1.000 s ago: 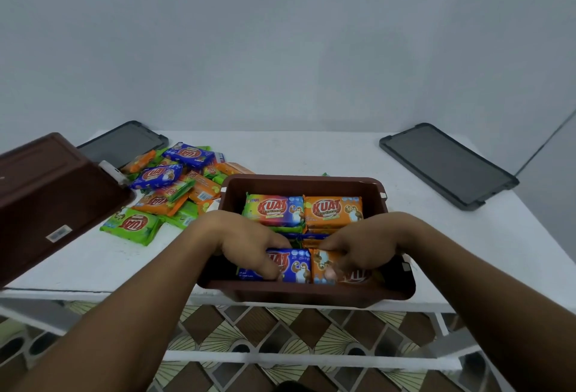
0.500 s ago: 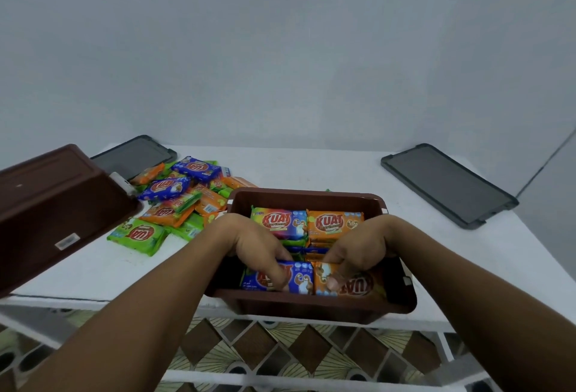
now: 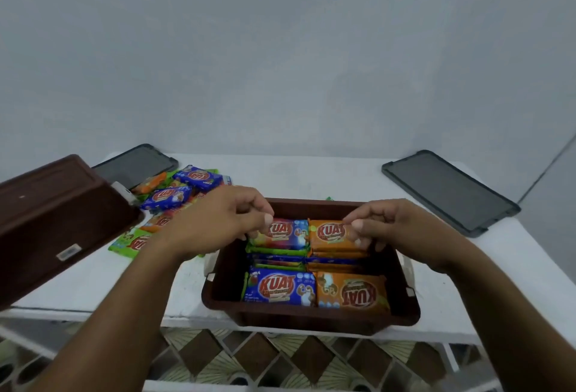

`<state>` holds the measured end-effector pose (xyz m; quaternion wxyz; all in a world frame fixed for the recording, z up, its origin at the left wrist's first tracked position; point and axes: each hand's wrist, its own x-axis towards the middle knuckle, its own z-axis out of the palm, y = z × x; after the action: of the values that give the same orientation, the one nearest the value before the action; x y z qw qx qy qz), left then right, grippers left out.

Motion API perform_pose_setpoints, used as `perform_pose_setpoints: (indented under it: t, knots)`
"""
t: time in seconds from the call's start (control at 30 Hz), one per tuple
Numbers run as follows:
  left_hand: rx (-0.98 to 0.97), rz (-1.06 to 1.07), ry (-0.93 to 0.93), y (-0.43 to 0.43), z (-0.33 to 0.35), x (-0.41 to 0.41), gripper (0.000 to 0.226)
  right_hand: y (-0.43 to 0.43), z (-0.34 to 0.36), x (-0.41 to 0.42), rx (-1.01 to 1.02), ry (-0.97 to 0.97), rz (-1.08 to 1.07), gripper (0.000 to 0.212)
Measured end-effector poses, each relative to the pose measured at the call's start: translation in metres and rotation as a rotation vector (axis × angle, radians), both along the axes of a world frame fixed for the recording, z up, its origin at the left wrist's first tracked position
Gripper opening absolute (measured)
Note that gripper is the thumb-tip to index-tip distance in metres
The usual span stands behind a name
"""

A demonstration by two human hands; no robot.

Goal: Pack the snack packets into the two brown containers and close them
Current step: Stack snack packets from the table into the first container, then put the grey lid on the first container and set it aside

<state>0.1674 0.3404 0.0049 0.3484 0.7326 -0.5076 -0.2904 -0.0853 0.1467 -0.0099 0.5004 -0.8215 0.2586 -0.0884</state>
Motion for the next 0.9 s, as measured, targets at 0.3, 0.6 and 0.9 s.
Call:
perform_pose_setpoints:
  t: [0.3, 0.6, 0.9]
  knots:
    - [-0.258, 0.099, 0.233, -0.05, 0.015, -0.011, 0.012, -0.023, -0.017, -0.018, 0.165, -0.379, -0.555, 0.012]
    - [-0.183, -0.122, 0.242, -0.194, 0.046, -0.046, 0.02, -0.063, -0.023, -0.056, 0.23, -0.388, -0.8, 0.009]
    - [0.024, -0.209, 0.162, -0.355, 0.018, -0.104, 0.019, -0.184, -0.07, -0.118, 0.319, -0.269, -0.957, 0.019]
